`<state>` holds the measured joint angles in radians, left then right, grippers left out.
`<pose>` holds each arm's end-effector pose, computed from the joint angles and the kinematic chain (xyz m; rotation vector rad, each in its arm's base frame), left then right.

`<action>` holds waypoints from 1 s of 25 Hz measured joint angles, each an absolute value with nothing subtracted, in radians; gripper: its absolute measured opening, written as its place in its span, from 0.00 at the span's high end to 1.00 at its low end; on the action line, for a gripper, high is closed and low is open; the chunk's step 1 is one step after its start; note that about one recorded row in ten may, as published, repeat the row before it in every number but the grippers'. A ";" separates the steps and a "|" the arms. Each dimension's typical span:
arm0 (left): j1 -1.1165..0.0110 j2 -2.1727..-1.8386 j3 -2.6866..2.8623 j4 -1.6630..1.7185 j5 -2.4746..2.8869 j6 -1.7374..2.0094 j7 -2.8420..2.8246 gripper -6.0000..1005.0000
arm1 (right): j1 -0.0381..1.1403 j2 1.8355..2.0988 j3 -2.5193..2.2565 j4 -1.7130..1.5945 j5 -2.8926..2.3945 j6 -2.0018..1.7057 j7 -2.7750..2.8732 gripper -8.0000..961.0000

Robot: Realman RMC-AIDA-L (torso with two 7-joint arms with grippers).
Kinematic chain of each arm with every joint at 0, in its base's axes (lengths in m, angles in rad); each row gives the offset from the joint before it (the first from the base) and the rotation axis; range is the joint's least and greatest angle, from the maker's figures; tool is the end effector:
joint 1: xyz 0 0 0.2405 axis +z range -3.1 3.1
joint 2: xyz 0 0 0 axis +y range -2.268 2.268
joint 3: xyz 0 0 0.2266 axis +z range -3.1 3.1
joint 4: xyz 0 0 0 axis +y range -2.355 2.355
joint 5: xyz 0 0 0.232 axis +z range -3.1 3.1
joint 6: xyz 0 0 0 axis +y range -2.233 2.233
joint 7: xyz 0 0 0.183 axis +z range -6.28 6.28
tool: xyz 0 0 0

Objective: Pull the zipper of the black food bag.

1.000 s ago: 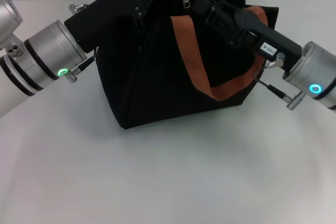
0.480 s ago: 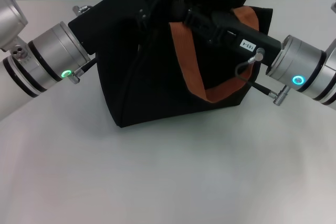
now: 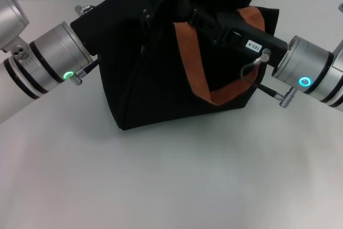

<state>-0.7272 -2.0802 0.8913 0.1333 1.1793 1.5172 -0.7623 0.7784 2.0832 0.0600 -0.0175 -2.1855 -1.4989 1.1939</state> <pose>-0.1504 0.3814 -0.0415 -2.2801 -0.2530 -1.3072 0.1531 0.3685 -0.0717 -2.3810 0.9130 1.4457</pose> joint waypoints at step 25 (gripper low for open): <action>-0.723 -2.081 0.887 0.130 1.180 1.539 -0.762 0.94 | 0.767 2.085 0.079 -0.020 -2.185 -1.501 1.118 0.98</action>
<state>-0.7228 -2.0815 0.8871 0.1304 1.1796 1.5391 -0.7624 0.7671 2.0851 0.0787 -0.0198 -2.1847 -1.5010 1.1178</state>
